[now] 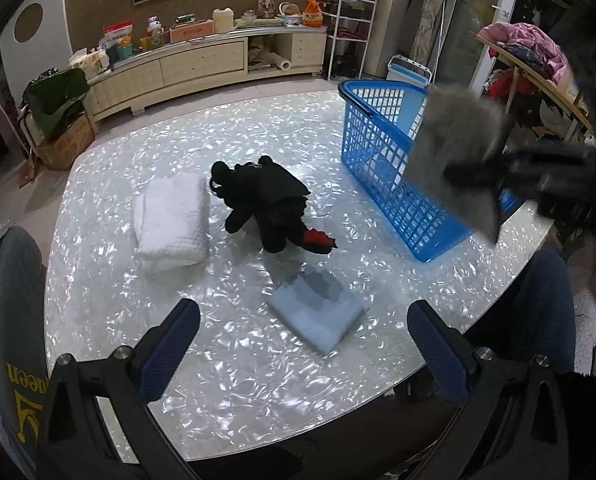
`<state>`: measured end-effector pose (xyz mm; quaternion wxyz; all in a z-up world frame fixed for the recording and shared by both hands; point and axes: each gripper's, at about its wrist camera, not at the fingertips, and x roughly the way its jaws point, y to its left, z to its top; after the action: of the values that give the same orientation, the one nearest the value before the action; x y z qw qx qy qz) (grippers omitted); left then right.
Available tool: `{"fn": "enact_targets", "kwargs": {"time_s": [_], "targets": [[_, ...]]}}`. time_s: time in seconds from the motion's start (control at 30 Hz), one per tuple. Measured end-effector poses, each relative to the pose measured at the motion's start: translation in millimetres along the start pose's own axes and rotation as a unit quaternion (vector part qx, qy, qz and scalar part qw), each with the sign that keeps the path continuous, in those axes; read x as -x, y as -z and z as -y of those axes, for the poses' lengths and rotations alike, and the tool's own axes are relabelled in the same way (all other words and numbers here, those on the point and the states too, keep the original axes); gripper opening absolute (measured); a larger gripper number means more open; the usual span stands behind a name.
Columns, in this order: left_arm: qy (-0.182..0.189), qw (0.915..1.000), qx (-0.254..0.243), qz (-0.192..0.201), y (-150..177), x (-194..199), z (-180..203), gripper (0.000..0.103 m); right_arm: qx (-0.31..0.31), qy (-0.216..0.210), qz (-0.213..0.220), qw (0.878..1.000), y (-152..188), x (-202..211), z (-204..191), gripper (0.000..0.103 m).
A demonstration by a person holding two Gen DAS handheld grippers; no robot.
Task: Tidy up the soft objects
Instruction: 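Carry the dark fuzzy cloth into the blue basket and release it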
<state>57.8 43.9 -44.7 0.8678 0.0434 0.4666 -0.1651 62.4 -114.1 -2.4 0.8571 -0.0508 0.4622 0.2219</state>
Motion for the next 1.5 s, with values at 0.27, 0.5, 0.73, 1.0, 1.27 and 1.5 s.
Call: {"fn": "enact_targets", "kwargs": {"time_s": [0.27,0.5,0.73,1.0,1.27,1.5], "targets": [[0.004,0.9999,-0.014,-0.006,-7.5,-13.6,13.8,0.103,-0.036,0.04,0.03,0.998,-8.3,27.6,51.1,0.016],[0.011,0.9994,-0.03,-0.016,-10.9,-26.6,22.5,0.103,-0.068,0.059,-0.002,0.996,3.5,6.0,86.4,0.016],[0.013,0.9992,-0.031,-0.021,-15.3,-34.9,22.5,0.103,-0.084,0.051,-0.038,0.994,11.3,-22.5,100.3,0.016],[0.016,0.999,-0.035,-0.025,-15.1,-40.0,21.7,0.103,-0.08,0.057,-0.075,0.992,13.0,-47.5,101.3,0.016],[0.021,0.9982,-0.047,-0.031,-10.3,-49.1,21.2,0.103,-0.076,0.062,-0.093,0.991,17.0,-56.3,106.0,0.016],[0.026,0.9957,-0.074,-0.049,2.1,-75.8,17.1,0.103,-0.078,0.067,-0.096,0.99,18.5,-59.4,109.0,0.016]]}}
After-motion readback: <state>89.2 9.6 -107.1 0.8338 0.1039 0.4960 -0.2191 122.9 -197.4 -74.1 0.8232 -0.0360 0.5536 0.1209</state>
